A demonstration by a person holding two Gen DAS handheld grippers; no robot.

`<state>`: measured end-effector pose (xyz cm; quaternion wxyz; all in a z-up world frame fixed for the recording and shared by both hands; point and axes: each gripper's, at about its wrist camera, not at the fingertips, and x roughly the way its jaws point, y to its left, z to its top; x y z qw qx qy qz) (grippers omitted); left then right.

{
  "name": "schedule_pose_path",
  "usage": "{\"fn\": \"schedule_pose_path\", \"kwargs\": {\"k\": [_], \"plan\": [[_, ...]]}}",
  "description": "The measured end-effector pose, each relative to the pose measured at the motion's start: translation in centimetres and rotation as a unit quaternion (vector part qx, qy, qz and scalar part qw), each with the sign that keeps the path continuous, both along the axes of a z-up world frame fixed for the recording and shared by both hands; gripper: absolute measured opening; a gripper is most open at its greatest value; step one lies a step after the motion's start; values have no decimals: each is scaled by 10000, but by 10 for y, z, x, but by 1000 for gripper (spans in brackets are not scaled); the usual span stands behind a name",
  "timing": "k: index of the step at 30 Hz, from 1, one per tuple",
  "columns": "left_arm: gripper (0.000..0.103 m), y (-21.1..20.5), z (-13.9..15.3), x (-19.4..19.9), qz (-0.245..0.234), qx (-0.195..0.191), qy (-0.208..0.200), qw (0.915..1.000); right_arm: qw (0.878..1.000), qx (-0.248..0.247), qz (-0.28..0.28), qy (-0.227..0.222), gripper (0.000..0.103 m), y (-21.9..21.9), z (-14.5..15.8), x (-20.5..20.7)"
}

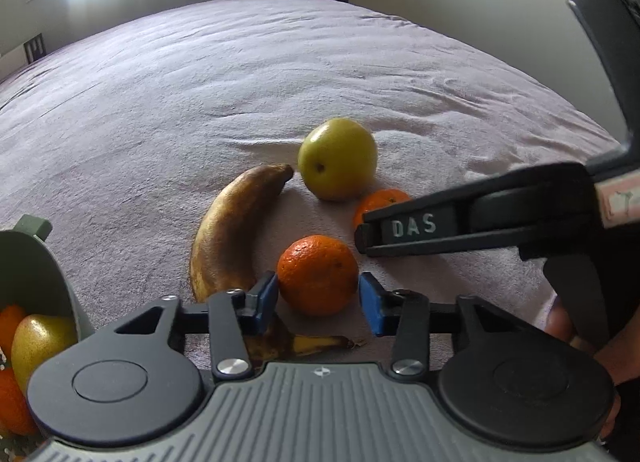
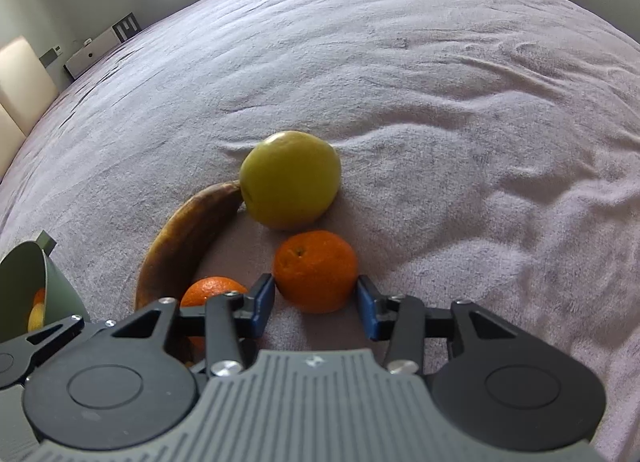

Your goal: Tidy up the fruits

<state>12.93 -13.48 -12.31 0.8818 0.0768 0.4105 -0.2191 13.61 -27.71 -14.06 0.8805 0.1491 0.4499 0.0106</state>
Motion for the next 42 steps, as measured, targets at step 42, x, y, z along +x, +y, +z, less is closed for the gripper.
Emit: {"fn": "schedule_pose_path", "kwargs": {"k": [42], "plan": [[61, 10, 6, -16, -286, 49, -310, 9991, 9986, 145, -295, 402, 43, -15, 8, -31]]}}
